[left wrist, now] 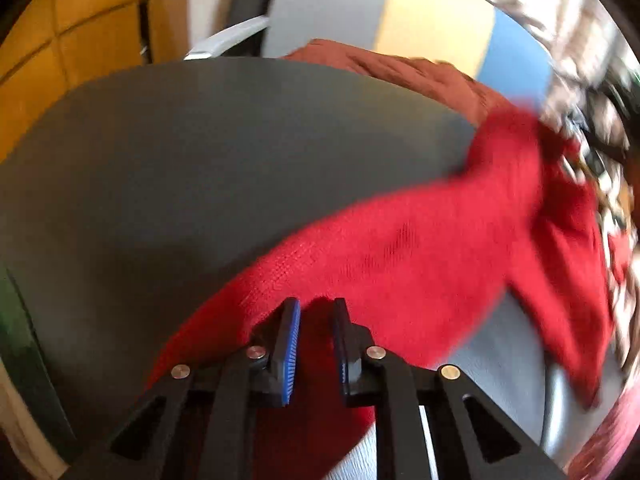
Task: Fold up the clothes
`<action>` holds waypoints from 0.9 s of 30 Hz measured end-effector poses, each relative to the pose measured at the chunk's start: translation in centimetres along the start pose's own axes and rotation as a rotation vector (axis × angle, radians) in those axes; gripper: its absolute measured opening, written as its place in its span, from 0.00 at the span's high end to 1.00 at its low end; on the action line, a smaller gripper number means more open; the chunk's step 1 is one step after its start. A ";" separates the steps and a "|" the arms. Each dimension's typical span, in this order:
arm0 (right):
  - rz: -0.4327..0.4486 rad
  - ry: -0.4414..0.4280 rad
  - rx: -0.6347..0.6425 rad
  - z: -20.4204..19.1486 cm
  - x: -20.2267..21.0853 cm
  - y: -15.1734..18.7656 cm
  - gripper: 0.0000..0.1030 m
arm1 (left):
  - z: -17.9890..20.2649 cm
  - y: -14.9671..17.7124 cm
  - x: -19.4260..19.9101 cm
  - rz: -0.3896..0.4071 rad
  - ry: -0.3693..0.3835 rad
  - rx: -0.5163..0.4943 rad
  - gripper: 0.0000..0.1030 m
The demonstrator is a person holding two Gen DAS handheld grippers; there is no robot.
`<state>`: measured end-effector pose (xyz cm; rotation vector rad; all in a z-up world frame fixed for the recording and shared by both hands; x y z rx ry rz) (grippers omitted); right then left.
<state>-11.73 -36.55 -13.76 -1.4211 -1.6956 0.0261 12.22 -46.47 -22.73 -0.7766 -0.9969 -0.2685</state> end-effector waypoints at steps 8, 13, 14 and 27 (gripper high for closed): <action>-0.101 0.164 0.170 6.3 5.6 13.1 0.34 | 3.3 -1.5 6.1 0.139 0.035 -0.217 0.65; -0.159 0.276 0.255 8.4 6.8 18.6 0.34 | 3.1 5.9 4.9 0.035 -0.113 -0.479 0.57; -0.159 0.285 0.261 8.6 6.9 19.1 0.34 | 3.4 6.9 4.1 0.020 -0.155 -0.524 0.56; -0.194 0.429 0.395 7.4 6.9 24.6 0.05 | 1.3 8.2 1.9 0.008 -0.267 -0.597 0.35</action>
Point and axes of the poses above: each gripper's, at about its wrist camera, not at the fingertips, and x roughly against the way its jaws point, z to its right, y to its underside, the point moved 9 cm from there along -x, roughly the way its jaws point, and after that the axes turned 3 degrees about y, right-handed, at the moved point
